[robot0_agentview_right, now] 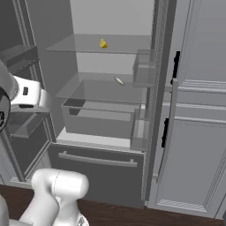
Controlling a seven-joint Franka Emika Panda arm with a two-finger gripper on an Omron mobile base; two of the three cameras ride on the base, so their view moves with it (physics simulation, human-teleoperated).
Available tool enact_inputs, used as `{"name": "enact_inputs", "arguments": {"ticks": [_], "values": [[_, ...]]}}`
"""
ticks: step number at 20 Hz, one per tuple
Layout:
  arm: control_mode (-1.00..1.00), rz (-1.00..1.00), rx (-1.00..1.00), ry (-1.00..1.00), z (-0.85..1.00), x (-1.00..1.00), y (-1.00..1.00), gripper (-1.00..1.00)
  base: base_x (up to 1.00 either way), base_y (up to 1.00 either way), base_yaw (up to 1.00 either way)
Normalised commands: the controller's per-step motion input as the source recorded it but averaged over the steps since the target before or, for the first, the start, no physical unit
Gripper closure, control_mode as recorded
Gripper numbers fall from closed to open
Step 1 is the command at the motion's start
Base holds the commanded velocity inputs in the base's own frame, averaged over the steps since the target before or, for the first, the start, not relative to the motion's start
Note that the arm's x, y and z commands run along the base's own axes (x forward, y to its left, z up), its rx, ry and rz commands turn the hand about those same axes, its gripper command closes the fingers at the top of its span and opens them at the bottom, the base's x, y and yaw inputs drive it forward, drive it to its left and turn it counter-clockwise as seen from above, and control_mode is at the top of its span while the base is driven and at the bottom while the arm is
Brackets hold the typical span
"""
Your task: Grab a lemon wedge from the fridge and one ice cube from the ice bowl, and put them in the glass of lemonade.
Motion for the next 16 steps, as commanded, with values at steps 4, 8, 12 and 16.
{"name": "enact_inputs", "arguments": {"ticks": [4, 8, 12, 16], "values": [[-1.0, 0.0, 0.01, -0.18, 0.0, 0.0, 0.0, -1.0, 0.0, 0.0, 0.0], [1.0, 0.0, 0.0, -0.12, 0.0, 0.06, 0.0, -1.0, 0.16, 0.0, 0.0], [1.0, 0.0, 0.0, 0.0, 0.0, 0.0, 0.0, -1.0, 0.99, -0.01, 0.0], [1.0, 0.0, 0.0, 0.0, 0.0, 0.0, 0.0, -1.0, 0.97, -0.11, 0.0]]}}
